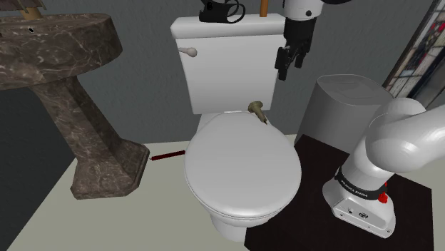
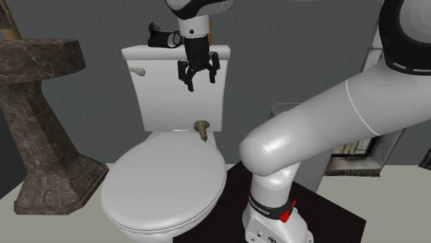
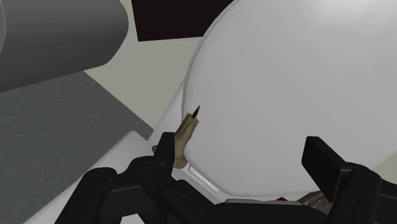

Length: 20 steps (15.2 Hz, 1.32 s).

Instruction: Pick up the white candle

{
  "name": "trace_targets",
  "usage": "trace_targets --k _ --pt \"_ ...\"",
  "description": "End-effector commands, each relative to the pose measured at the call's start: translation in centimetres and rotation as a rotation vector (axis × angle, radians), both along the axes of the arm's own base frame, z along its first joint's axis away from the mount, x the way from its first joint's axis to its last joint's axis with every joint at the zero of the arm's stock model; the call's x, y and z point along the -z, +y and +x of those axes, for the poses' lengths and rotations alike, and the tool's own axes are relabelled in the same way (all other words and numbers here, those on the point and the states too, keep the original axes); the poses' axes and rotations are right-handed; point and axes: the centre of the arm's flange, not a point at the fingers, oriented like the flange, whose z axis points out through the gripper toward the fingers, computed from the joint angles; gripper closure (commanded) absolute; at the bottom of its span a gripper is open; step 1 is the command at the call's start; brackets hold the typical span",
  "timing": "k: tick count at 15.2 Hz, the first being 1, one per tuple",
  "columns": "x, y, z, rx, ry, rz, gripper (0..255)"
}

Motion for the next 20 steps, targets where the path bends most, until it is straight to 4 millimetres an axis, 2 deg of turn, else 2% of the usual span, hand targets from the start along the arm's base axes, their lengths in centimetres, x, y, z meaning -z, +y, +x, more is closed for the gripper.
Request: trace_targets --k 1,20 --pt "0.0 0.0 0.0 0.000 0.000 0.000 0" --pt "20.0 -10.4 10.8 0.125 -0.062 0.059 0"
